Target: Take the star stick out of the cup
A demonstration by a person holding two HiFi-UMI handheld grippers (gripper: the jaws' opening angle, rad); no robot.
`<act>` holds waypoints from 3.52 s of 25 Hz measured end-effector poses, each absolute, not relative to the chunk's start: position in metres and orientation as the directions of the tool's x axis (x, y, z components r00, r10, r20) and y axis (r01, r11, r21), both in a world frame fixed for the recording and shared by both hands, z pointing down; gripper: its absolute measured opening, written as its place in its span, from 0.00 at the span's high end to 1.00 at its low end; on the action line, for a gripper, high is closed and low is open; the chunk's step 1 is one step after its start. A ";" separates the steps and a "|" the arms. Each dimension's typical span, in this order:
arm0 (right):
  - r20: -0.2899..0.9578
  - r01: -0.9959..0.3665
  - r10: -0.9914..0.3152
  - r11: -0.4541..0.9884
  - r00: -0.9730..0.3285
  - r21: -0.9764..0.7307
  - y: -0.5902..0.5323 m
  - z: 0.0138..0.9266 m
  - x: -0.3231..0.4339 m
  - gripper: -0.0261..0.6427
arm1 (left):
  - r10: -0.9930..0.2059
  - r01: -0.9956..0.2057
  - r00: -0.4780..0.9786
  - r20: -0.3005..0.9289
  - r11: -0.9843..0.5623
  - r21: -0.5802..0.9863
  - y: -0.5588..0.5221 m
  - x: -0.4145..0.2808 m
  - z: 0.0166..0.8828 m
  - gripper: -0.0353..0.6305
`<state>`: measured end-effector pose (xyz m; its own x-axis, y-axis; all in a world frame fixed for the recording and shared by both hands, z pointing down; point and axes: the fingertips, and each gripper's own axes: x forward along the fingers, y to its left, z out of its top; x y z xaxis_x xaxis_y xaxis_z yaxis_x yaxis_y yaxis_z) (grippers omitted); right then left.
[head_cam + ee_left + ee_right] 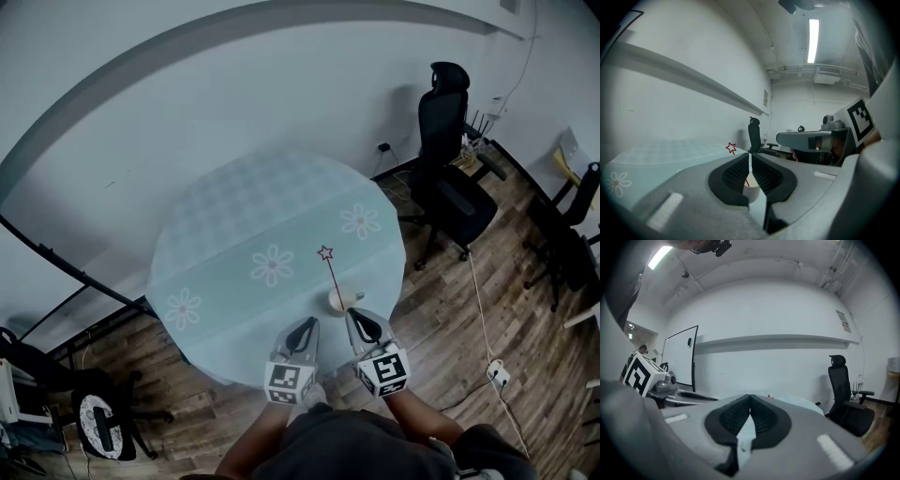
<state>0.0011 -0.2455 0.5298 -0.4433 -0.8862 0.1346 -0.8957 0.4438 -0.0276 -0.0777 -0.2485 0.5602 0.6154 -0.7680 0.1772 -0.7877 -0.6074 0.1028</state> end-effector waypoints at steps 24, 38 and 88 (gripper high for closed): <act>0.219 -0.888 -0.862 0.458 -0.457 -0.050 -0.297 0.563 -0.014 0.96 | -0.788 -0.814 0.580 0.205 -0.571 0.110 -0.315 -0.108 0.578 0.91; 0.315 -0.874 -0.822 0.482 -0.475 -0.059 -0.348 0.605 -0.001 0.95 | -0.812 -0.851 0.524 0.258 -0.506 0.138 -0.349 -0.100 0.609 0.91; 0.415 -0.841 -0.754 0.540 -0.508 -0.049 -0.385 0.635 -0.007 0.93 | -0.838 -0.890 0.455 0.302 -0.418 0.180 -0.354 -0.107 0.624 0.91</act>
